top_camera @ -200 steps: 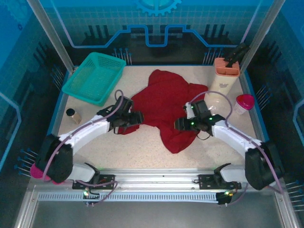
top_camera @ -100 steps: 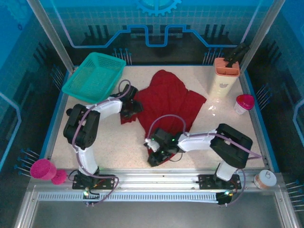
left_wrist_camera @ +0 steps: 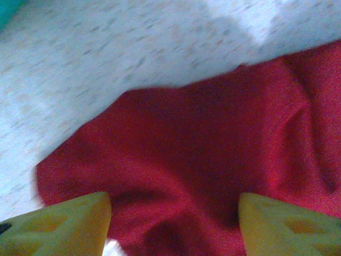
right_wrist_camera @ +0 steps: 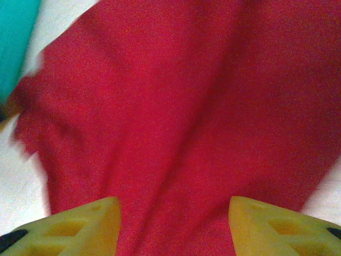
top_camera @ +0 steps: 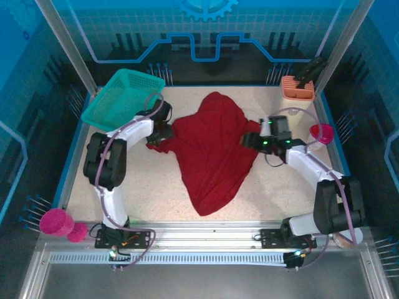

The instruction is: Fold the inside-out t-shirt

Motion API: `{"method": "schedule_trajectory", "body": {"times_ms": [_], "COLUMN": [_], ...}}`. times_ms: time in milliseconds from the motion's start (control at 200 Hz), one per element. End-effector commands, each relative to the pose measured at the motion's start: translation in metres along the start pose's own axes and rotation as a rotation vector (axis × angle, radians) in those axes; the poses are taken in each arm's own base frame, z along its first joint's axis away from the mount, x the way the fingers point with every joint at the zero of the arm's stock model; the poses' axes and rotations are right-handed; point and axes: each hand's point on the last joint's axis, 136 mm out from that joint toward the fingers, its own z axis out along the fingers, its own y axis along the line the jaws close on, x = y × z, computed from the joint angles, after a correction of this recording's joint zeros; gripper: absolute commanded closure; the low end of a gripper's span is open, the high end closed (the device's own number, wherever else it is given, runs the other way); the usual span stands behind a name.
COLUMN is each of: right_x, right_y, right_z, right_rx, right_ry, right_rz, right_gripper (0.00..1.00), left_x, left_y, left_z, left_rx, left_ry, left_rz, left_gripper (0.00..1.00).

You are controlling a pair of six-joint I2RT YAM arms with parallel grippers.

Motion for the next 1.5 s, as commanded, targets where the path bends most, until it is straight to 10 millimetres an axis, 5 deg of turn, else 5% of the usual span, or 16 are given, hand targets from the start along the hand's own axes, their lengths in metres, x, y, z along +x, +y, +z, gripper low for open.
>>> {"method": "schedule_trajectory", "body": {"times_ms": [0, 115, 235, 375, 400, 435, 625, 846, 961, 1006, 1076, 1221, 1311, 1396, 1496], "right_x": [0.006, 0.013, 0.055, 0.084, 0.085, 0.085, 0.104, 0.206, 0.232, 0.233, 0.226, 0.185, 0.163, 0.145, 0.111], "right_y": [-0.048, -0.049, -0.052, -0.064, -0.063, -0.064, -0.083, -0.068, -0.058, -0.057, -0.05, -0.013, 0.002, -0.01, -0.034], "right_z": [0.008, 0.028, 0.036, 0.035, 0.036, 0.035, -0.005, -0.07, -0.087, -0.091, -0.091, -0.089, -0.083, -0.074, -0.057], "right_rx": [0.076, -0.003, 0.085, 0.179, 0.195, 0.23, 0.414, 0.557, 0.542, 0.545, 0.527, 0.409, 0.341, 0.345, 0.324], "right_ry": [0.058, 0.122, 0.201, 0.221, 0.231, 0.237, 0.19, 0.29, 0.328, 0.335, 0.334, 0.287, 0.294, 0.302, 0.222], "right_rz": [0.167, 0.257, 0.231, 0.164, 0.143, 0.126, 0.203, 0.172, 0.161, 0.156, 0.108, -0.022, -0.039, 0.06, 0.183], "right_gripper": [0.46, 0.59, 0.6, 0.6, 0.68, 1.0, 1.0, 1.0, 1.0, 1.0, 0.83, 0.54, 0.49, 0.48, 0.47], "left_x": [0.016, 0.036, 0.046, 0.037, 0.035, 0.033, 0.018, -0.008, -0.035, -0.05, -0.07, -0.079, -0.081, -0.074, -0.043], "left_y": [0.022, -0.006, -0.077, -0.126, -0.13, -0.136, -0.144, -0.132, -0.119, -0.113, -0.11, -0.146, -0.162, -0.176, -0.186], "left_z": [-0.036, -0.06, -0.087, -0.077, -0.069, -0.058, 0.006, 0.053, 0.06, 0.061, 0.063, 0.052, 0.029, 0.005, -0.008], "left_rx": [-0.035, 0.065, 0.289, 0.341, 0.33, 0.314, 0.185, 0.112, 0.045, 0.024, 0.026, 0.2, 0.244, 0.294, 0.328], "left_ry": [-0.025, -0.051, -0.06, -0.073, -0.07, -0.063, -0.042, 0.035, -0.002, -0.023, -0.046, -0.046, -0.1, -0.12, -0.078], "left_rz": [-0.014, 0.037, 0.145, 0.244, 0.256, 0.266, 0.277, 0.203, 0.183, 0.161, 0.137, 0.206, 0.274, 0.317, 0.361], "left_gripper": [0.35, 0.36, 0.35, 0.34, 0.34, 0.34, 0.35, 0.38, 0.39, 0.41, 0.42, 0.36, 0.35, 0.36, 0.35]}}
